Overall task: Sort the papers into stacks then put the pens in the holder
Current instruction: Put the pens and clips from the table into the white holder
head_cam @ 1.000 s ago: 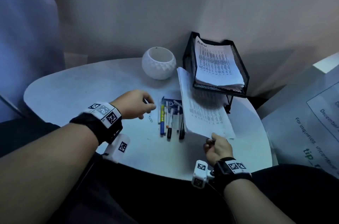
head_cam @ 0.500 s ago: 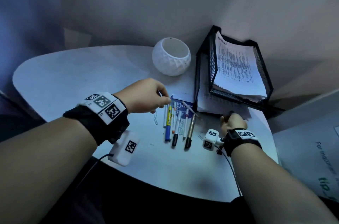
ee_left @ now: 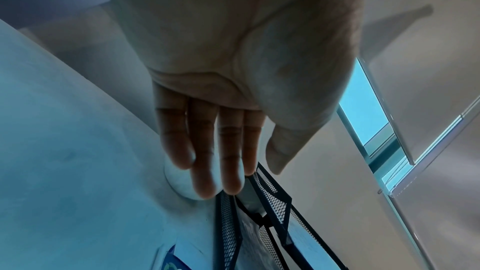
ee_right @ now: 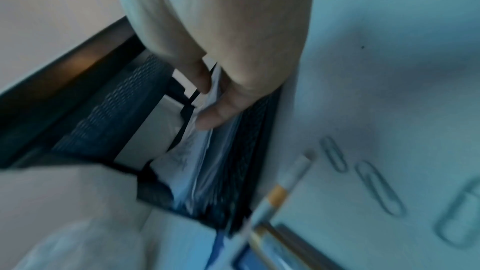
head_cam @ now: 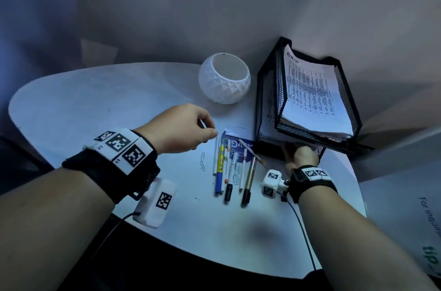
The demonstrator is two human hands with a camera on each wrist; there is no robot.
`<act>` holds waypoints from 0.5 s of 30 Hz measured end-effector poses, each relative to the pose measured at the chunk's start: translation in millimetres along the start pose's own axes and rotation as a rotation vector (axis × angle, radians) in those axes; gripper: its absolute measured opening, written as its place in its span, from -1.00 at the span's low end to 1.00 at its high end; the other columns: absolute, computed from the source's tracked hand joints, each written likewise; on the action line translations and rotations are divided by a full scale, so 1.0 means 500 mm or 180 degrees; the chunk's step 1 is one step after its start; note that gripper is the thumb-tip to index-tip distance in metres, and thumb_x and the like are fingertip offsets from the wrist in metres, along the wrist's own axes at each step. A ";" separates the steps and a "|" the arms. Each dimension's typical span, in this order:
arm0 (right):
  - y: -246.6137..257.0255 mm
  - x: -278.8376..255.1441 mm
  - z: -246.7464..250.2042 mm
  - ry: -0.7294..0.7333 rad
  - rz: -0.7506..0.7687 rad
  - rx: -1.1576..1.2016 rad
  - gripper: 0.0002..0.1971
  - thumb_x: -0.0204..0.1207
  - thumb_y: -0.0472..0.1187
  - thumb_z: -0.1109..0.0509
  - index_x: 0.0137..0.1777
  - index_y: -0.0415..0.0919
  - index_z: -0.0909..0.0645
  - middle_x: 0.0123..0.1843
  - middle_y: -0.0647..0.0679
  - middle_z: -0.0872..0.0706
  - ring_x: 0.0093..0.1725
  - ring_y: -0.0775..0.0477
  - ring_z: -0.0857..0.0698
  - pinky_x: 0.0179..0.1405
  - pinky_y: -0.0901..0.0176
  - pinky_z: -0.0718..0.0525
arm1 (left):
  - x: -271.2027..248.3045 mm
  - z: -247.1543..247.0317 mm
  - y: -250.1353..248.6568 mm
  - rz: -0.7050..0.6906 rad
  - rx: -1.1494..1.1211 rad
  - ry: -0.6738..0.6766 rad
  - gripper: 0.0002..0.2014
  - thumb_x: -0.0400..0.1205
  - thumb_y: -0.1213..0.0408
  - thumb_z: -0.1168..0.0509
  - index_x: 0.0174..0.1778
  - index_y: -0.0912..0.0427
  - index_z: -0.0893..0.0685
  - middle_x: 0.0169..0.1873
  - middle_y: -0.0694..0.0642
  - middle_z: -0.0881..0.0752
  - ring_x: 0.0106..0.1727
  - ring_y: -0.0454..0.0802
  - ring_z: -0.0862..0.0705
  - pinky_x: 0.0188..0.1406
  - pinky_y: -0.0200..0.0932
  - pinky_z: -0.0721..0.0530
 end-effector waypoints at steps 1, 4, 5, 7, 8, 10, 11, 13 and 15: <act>-0.002 -0.017 -0.005 0.0026 -0.0017 -0.0132 -0.71 0.74 -0.42 -0.13 0.31 -0.39 -0.62 -0.02 -0.17 -0.71 -0.22 0.00 -0.64 -0.31 0.19 -0.71 | 0.000 0.005 -0.001 0.0003 -0.0013 -0.0021 -0.88 0.66 0.02 -0.39 -0.09 -0.07 -0.78 -0.23 -0.06 -0.87 -0.28 -0.12 -0.85 -0.23 -0.17 -0.73; -0.036 -0.075 -0.063 0.0199 -0.0005 -0.0625 -0.84 0.61 -0.41 -0.22 -0.09 -0.31 -0.63 -0.36 -0.17 -0.60 -0.53 -0.09 -0.51 -0.57 0.18 -0.49 | -0.001 0.021 -0.004 0.0012 -0.0063 -0.0065 -0.89 0.65 0.02 -0.40 -0.09 -0.07 -0.78 -0.23 -0.06 -0.87 -0.29 -0.13 -0.85 -0.23 -0.16 -0.76; -0.038 -0.105 -0.106 0.0505 0.0231 -0.0924 -0.88 0.61 -0.37 -0.29 -0.14 -0.28 -0.63 -0.36 -0.17 -0.60 -0.56 -0.08 -0.50 -0.58 0.18 -0.48 | -0.002 0.026 -0.004 0.0016 -0.0072 -0.0081 -0.90 0.65 0.02 -0.40 -0.09 -0.08 -0.77 -0.23 -0.06 -0.87 -0.29 -0.13 -0.85 -0.23 -0.16 -0.76; -0.027 -0.156 -0.195 0.1171 0.0977 -0.1502 -0.88 0.59 -0.29 -0.40 -0.19 -0.20 -0.65 -0.34 -0.12 -0.64 -0.51 -0.05 -0.55 -0.51 0.12 -0.55 | -0.002 0.037 -0.003 0.0037 -0.0074 -0.0122 -0.89 0.63 -0.01 -0.44 -0.07 -0.09 -0.77 -0.22 -0.09 -0.86 -0.29 -0.12 -0.85 -0.23 -0.17 -0.74; -0.008 -0.188 -0.238 0.1418 0.1420 -0.1762 -0.90 0.59 -0.26 -0.43 -0.17 -0.15 -0.67 -0.31 -0.06 -0.68 -0.44 -0.03 -0.59 -0.42 0.09 -0.61 | -0.003 0.043 -0.002 0.0045 -0.0043 -0.0157 -0.88 0.62 -0.03 -0.45 -0.05 -0.10 -0.76 -0.21 -0.10 -0.85 -0.27 -0.12 -0.84 -0.24 -0.18 -0.70; 0.035 -0.239 -0.317 0.1709 0.2262 -0.2294 -0.89 0.58 -0.20 -0.43 0.06 -0.09 -0.73 -0.18 0.05 -0.73 -0.33 0.03 -0.66 -0.22 0.11 -0.69 | -0.005 0.053 0.000 0.0044 0.0038 -0.0242 -0.84 0.60 -0.06 -0.47 0.00 -0.12 -0.77 -0.16 -0.13 -0.83 -0.22 -0.15 -0.80 -0.24 -0.19 -0.63; 0.057 -0.258 -0.352 0.1767 0.2560 -0.2489 -0.75 0.57 -0.18 -0.42 0.23 -0.07 -0.72 -0.12 0.09 -0.72 -0.29 0.05 -0.67 -0.11 0.10 -0.72 | -0.006 0.057 0.001 0.0043 0.0061 -0.0278 -0.83 0.58 -0.07 -0.47 0.01 -0.12 -0.77 -0.15 -0.14 -0.82 -0.20 -0.17 -0.78 -0.25 -0.19 -0.61; 0.096 -0.272 -0.410 0.1809 0.2858 -0.2698 -0.47 0.54 -0.17 -0.41 0.54 -0.03 -0.54 0.11 0.01 -0.73 -0.03 -0.02 -0.74 0.21 0.01 -0.71 | -0.008 0.065 0.003 0.0050 0.0089 -0.0318 -0.81 0.57 -0.07 -0.48 0.02 -0.13 -0.78 -0.16 -0.15 -0.81 -0.20 -0.19 -0.76 -0.25 -0.19 -0.61; 0.113 -0.261 -0.462 0.1850 0.2928 -0.3158 -0.21 0.53 -0.18 -0.46 0.74 -0.09 -0.22 0.57 -0.16 -0.53 0.47 -0.16 -0.59 0.53 0.00 -0.49 | -0.010 0.074 0.001 0.0048 0.0079 -0.0355 -0.81 0.57 -0.06 -0.49 0.03 -0.12 -0.78 -0.15 -0.15 -0.82 -0.19 -0.18 -0.77 -0.20 -0.19 -0.66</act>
Point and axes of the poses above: each hand's wrist, its own x-axis towards the middle knuckle, its own z-axis out of the back of the hand, y = z × x, the point moved 7 cm from there along x, towards the middle knuckle
